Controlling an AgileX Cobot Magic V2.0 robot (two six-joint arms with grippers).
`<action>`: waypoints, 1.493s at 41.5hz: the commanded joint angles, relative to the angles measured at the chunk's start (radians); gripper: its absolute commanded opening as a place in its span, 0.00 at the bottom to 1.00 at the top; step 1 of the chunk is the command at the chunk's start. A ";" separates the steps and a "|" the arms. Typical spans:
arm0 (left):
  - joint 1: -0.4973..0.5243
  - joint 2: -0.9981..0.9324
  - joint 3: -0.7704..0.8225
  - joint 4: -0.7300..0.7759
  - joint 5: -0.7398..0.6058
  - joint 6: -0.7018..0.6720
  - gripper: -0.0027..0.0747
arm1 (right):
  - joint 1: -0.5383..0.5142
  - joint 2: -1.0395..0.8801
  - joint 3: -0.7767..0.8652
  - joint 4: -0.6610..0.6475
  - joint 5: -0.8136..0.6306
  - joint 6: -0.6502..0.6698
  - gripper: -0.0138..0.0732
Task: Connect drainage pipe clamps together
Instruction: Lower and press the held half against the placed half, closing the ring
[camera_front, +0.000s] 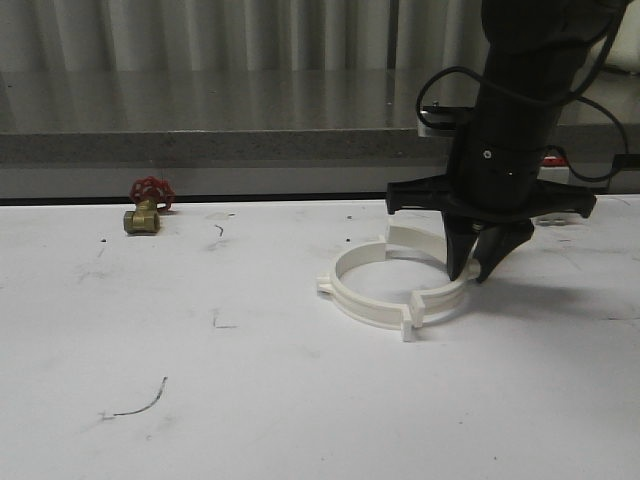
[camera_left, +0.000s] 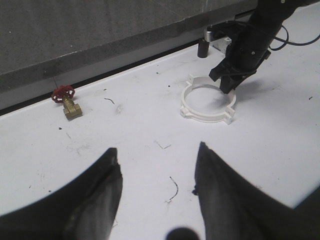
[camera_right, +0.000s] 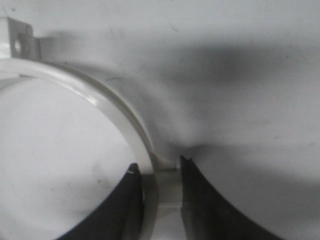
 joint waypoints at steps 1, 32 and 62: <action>0.001 0.010 -0.024 -0.008 -0.077 0.000 0.47 | 0.000 -0.035 -0.031 -0.013 -0.025 -0.001 0.30; 0.001 0.010 -0.024 -0.008 -0.077 0.000 0.47 | 0.002 -0.027 -0.032 0.008 -0.023 0.004 0.32; 0.001 0.010 -0.024 -0.008 -0.077 0.000 0.47 | 0.002 -0.035 -0.032 0.025 -0.024 0.004 0.44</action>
